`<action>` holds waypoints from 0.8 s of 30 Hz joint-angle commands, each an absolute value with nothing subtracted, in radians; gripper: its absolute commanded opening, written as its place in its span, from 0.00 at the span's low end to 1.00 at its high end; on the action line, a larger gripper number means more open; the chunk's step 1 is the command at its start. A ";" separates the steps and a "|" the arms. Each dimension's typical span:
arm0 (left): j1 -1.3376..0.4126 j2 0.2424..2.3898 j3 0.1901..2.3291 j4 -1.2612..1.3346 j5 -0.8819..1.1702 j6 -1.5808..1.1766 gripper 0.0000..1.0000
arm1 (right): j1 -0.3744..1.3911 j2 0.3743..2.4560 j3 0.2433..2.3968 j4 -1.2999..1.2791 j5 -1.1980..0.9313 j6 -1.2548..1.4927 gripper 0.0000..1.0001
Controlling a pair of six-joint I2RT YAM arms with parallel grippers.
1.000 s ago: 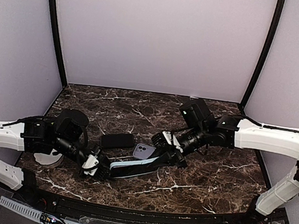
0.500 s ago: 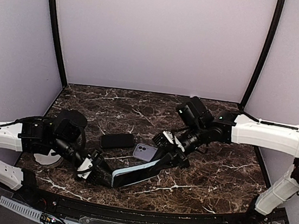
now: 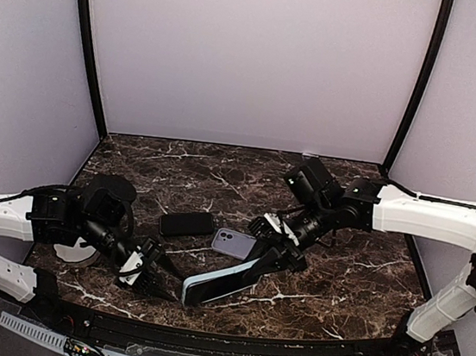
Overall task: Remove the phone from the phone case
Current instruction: Remove the bottom left corner of the phone case.
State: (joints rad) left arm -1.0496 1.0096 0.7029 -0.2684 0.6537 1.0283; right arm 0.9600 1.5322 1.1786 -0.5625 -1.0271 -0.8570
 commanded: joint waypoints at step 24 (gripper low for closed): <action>-1.016 0.907 0.594 0.050 0.541 0.910 0.33 | 0.959 1.301 0.994 -0.133 -0.818 -0.726 0.00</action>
